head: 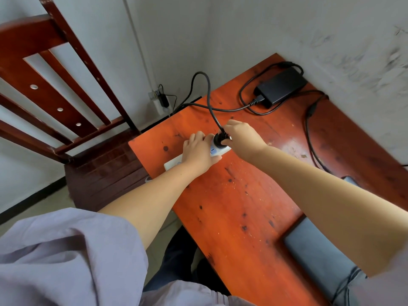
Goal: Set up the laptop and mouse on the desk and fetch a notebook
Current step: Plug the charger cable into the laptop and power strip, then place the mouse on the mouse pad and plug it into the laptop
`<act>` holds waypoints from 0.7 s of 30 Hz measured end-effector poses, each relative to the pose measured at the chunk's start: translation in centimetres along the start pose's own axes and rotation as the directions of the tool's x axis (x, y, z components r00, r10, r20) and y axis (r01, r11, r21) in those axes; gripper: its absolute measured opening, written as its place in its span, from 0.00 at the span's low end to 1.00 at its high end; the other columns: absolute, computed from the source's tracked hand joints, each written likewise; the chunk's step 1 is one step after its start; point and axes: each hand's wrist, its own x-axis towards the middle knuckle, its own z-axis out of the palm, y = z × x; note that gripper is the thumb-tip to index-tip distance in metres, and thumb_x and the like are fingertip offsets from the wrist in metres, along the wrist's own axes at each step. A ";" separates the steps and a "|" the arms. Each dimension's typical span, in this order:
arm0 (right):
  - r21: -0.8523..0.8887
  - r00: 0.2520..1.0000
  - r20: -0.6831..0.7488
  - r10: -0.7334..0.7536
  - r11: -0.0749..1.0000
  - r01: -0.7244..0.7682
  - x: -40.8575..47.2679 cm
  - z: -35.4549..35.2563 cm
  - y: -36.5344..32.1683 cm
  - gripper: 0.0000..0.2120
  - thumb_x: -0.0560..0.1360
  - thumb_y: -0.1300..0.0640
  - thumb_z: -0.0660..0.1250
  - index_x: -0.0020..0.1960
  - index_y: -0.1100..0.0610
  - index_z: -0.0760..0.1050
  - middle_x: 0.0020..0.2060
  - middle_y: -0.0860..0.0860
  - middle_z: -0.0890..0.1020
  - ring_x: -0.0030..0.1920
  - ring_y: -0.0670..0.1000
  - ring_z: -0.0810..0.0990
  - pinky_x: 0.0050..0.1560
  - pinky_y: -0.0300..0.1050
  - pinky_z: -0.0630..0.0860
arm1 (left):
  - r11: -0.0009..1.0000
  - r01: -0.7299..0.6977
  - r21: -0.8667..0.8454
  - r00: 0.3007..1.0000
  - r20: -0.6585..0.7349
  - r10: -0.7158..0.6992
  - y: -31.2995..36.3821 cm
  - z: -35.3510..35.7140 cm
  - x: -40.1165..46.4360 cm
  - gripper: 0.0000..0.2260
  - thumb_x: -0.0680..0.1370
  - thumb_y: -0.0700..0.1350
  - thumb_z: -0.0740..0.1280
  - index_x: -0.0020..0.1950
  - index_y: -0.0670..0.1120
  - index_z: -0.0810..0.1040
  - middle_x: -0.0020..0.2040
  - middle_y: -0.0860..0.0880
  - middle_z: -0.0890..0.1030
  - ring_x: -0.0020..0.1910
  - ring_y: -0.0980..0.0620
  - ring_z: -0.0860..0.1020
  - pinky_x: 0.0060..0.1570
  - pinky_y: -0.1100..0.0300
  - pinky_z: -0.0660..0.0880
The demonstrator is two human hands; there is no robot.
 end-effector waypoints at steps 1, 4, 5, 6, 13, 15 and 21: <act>-0.003 1.000 -0.007 -0.002 1.000 0.002 -0.1 0.1 0.0 0.09 0.76 0.60 0.62 0.54 0.62 0.75 0.51 0.58 0.76 0.49 0.58 0.76 0.50 0.55 0.76 | 1.000 0.002 0.008 1.000 0.007 -0.002 0.1 -0.1 0.0 0.26 0.73 0.56 0.67 0.68 0.50 0.66 0.63 0.47 0.70 0.65 0.46 0.66 0.63 0.53 0.62; 0.012 0.999 -0.038 -0.006 1.000 0.007 -0.5 0.3 0.0 0.09 0.76 0.60 0.62 0.54 0.62 0.75 0.51 0.57 0.76 0.50 0.58 0.75 0.51 0.54 0.75 | 0.999 0.033 0.032 0.997 0.068 -0.035 0.6 -0.9 -0.1 0.26 0.74 0.56 0.67 0.68 0.50 0.65 0.65 0.46 0.68 0.66 0.46 0.64 0.64 0.52 0.63; 0.020 0.999 -0.041 0.003 1.000 -0.002 -0.6 0.3 0.0 0.09 0.76 0.60 0.62 0.54 0.62 0.75 0.51 0.57 0.76 0.50 0.58 0.75 0.51 0.54 0.75 | 0.998 0.044 0.044 0.994 0.102 -0.048 0.7 -1.2 -0.3 0.26 0.74 0.55 0.67 0.68 0.49 0.65 0.65 0.46 0.68 0.67 0.45 0.64 0.63 0.51 0.63; 0.024 0.999 -0.039 0.012 1.000 -0.011 -0.6 0.3 -0.1 0.09 0.76 0.60 0.61 0.54 0.62 0.74 0.52 0.57 0.76 0.50 0.58 0.76 0.51 0.53 0.75 | 0.997 0.050 0.062 0.989 0.132 -0.058 0.8 -1.5 -0.4 0.25 0.74 0.55 0.67 0.68 0.49 0.66 0.66 0.45 0.67 0.67 0.45 0.63 0.63 0.51 0.63; 0.190 0.992 -0.075 0.097 0.978 -0.081 -3.9 -1.7 2.9 0.22 0.76 0.54 0.65 0.68 0.55 0.67 0.64 0.54 0.73 0.62 0.55 0.73 0.60 0.47 0.70 | 0.967 -0.228 0.111 0.952 -0.181 0.245 2.3 -7.3 -2.3 0.11 0.77 0.50 0.64 0.55 0.46 0.76 0.52 0.47 0.78 0.55 0.46 0.73 0.52 0.54 0.66; 0.220 0.968 -0.157 0.198 0.962 -0.161 -6.4 -2.5 5.0 0.21 0.76 0.54 0.65 0.67 0.54 0.68 0.64 0.54 0.73 0.62 0.55 0.73 0.60 0.45 0.68 | 0.912 -0.397 0.103 0.873 -0.265 0.410 4.4 -8.7 -2.1 0.06 0.76 0.46 0.65 0.50 0.45 0.78 0.46 0.48 0.79 0.49 0.46 0.75 0.48 0.55 0.66; 0.398 0.785 -0.241 0.571 0.796 -0.457 -17.1 -2.5 11.0 0.15 0.75 0.58 0.64 0.61 0.56 0.75 0.55 0.56 0.80 0.54 0.55 0.78 0.53 0.42 0.70 | 0.660 -0.749 0.056 0.657 -0.070 0.751 15.6 -6.2 -0.6 0.08 0.77 0.45 0.64 0.52 0.44 0.78 0.47 0.46 0.79 0.50 0.45 0.74 0.51 0.52 0.67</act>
